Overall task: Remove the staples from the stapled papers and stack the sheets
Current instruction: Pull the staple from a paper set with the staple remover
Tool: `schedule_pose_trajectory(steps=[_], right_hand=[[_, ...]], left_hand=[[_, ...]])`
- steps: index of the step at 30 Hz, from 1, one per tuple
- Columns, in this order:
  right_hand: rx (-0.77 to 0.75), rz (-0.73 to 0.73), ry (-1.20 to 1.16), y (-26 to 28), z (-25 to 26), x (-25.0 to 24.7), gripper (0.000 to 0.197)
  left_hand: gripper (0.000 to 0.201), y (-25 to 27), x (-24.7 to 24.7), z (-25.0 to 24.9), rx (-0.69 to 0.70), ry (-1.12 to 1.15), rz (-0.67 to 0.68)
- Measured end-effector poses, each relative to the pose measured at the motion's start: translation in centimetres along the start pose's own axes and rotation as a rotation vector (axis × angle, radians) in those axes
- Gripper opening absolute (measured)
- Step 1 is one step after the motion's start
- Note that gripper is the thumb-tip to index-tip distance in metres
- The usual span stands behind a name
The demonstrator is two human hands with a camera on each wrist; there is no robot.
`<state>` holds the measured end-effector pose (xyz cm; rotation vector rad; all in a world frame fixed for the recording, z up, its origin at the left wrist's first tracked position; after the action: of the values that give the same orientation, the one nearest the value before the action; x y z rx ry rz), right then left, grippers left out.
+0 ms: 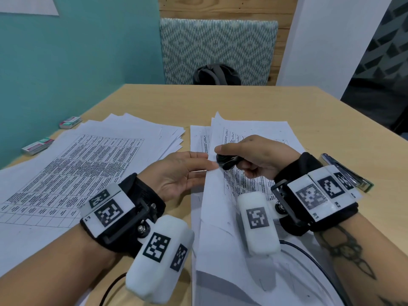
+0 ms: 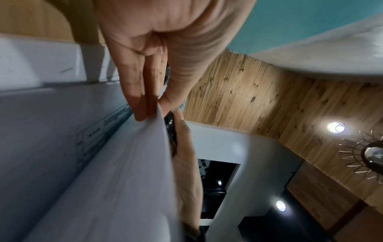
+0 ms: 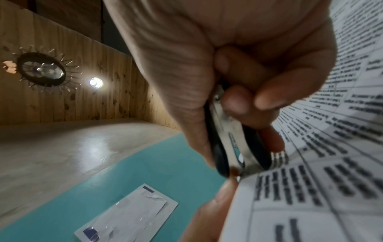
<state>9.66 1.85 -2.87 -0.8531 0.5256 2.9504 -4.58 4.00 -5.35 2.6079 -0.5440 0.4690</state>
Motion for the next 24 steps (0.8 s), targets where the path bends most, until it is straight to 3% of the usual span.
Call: schedule_pose_trajectory(steps=[8, 21, 24], right_hand=[[-0.029, 0.027, 0.07, 0.7, 0.4, -0.2, 0.034], [-0.026, 0.011, 0.075, 0.7, 0.4, -0.1, 0.028], [-0.017, 0.001, 0.08, 0.5, 0.3, -0.2, 0.038]], left_hand=[[0.025, -0.2, 0.3, 0.1, -0.007, -0.113, -0.013], [0.029, -0.3, 0.3, 0.1, 0.013, -0.16, -0.003], [0.03, -0.3, 0.3, 0.0, 0.015, -0.17, 0.015]])
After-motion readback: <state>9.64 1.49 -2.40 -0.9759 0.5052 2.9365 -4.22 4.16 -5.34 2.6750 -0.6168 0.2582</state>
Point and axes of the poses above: each hand's wrist, its own y-axis away from the middle knuckle, its own x-axis out of the palm, z = x × y, the point moved 3 cm from there along -y, towards the middle knuckle, and after that the axes turned 8 degrees about y, right-handed, at the moved point
